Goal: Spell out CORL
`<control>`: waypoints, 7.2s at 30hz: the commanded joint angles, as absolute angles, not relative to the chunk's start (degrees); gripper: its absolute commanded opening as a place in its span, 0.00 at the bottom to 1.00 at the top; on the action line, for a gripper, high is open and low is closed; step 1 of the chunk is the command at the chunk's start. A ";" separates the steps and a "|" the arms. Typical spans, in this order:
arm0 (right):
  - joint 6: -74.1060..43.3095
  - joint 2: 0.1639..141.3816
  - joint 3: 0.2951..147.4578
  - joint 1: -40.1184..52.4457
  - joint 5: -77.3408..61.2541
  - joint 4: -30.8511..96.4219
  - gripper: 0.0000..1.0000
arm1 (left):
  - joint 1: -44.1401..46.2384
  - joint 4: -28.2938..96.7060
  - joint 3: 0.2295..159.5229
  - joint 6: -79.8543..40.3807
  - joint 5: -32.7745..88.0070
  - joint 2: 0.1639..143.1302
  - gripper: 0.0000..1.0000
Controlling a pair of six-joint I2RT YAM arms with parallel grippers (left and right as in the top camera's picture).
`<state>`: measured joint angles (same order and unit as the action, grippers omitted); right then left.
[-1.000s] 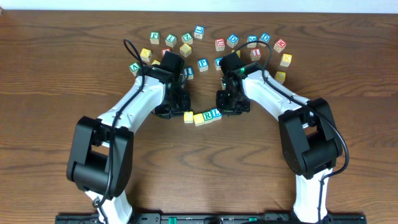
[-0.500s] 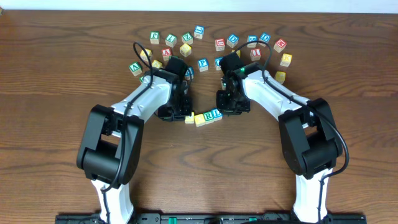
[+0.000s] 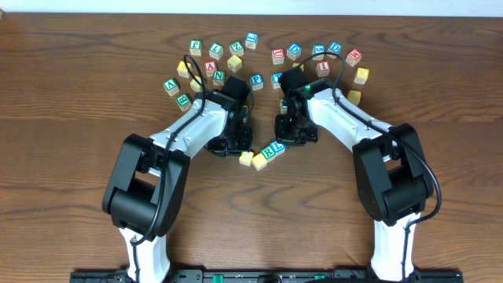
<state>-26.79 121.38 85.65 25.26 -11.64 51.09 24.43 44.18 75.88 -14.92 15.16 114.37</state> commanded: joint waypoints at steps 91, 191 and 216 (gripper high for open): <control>-25.34 119.20 86.78 38.26 4.80 49.63 0.01 | -7.90 51.13 81.82 -15.31 4.03 99.66 0.08; -2.68 123.79 92.55 37.52 0.60 54.89 0.04 | -10.70 49.69 81.60 -15.92 0.60 99.66 0.08; 3.55 123.00 97.17 34.37 5.04 55.16 0.02 | -10.63 50.96 81.60 -15.92 0.60 99.66 0.08</control>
